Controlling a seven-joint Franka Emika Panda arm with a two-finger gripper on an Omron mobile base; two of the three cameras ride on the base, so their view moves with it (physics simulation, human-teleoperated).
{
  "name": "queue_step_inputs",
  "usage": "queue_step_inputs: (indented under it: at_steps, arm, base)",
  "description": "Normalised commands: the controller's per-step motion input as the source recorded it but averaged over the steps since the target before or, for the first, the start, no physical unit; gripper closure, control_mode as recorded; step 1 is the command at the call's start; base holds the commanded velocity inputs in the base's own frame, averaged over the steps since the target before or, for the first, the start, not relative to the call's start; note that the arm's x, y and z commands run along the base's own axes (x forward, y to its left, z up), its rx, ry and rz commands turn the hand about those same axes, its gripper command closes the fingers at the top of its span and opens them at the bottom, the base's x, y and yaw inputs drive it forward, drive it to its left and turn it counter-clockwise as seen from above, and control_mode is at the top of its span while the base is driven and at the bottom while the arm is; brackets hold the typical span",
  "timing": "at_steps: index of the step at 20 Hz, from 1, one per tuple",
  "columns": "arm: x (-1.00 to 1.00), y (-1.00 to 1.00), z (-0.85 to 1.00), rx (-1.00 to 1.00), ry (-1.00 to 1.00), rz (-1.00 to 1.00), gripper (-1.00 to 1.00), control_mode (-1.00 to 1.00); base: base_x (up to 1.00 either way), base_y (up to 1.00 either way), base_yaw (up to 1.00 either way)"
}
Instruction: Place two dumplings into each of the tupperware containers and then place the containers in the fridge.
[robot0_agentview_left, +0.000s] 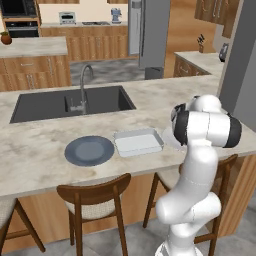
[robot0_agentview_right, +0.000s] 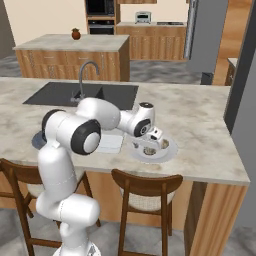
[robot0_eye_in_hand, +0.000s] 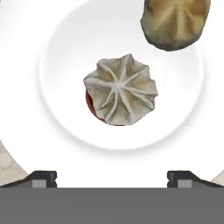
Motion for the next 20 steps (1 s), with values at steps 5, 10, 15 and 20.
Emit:
queue_step_inputs:
  at_steps: [5,10,15,20]
  arm:
    - [0.47,-0.08,-0.31,0.00,-0.06,0.00,-1.00,-1.00]
    - [0.63,-0.01,-0.20,0.00,0.00,0.00,-1.00,-1.00]
    - [0.25,-0.35,-0.25,0.00,0.04,-0.03,-1.00,-1.00]
    - [0.10,-0.12,-0.61,0.00,0.11,-0.03,-1.00,-1.00]
  base:
    - [0.00,0.00,0.00]
    - [0.00,0.00,0.00]
    - [0.00,0.00,0.00]
    - [0.00,0.00,0.00]
